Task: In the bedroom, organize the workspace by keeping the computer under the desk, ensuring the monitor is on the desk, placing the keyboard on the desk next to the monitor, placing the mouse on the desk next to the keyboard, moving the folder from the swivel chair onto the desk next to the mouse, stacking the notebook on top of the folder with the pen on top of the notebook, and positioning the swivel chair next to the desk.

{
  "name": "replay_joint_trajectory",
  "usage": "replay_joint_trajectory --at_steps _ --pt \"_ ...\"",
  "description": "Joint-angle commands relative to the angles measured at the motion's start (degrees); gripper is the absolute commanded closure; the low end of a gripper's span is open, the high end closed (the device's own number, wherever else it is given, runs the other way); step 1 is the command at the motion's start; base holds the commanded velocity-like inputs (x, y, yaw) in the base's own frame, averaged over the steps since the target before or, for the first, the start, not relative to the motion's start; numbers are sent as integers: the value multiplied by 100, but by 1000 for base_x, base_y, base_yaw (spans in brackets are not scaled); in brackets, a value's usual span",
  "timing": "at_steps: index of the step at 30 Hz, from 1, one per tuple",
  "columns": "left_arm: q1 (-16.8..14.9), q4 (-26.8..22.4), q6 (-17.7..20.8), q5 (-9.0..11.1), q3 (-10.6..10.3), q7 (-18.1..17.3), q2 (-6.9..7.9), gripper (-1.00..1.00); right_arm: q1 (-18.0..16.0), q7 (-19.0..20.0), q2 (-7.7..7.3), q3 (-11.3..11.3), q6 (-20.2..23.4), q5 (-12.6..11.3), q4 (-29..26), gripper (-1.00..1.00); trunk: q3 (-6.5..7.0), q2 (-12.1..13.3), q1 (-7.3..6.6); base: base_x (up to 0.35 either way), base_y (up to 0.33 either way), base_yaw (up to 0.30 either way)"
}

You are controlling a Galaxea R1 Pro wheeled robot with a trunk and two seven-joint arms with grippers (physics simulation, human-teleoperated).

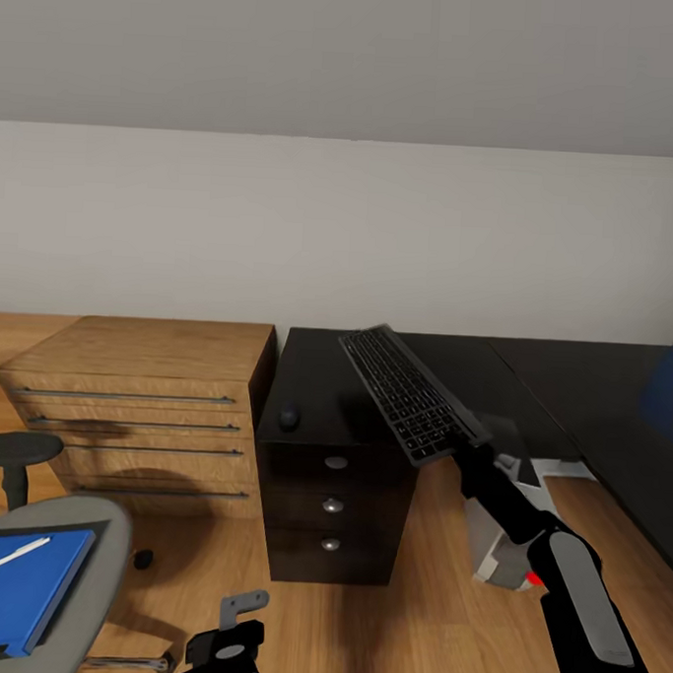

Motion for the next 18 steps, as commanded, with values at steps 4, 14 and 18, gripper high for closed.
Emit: replay_joint_trajectory --at_steps 4,14,18 --pt "-12 53 -75 17 -41 27 -21 -100 19 -28 -2 -8 29 -14 -125 100 67 159 -89 0 0 0" --pt "-11 101 -89 10 -29 39 -22 -100 34 -37 -151 -8 61 12 -351 100 246 560 -309 -50 -25 0" --pt "-11 132 -88 19 -31 59 -9 -100 35 -28 -193 -14 132 20 -359 100 318 721 -396 -260 -148 0"
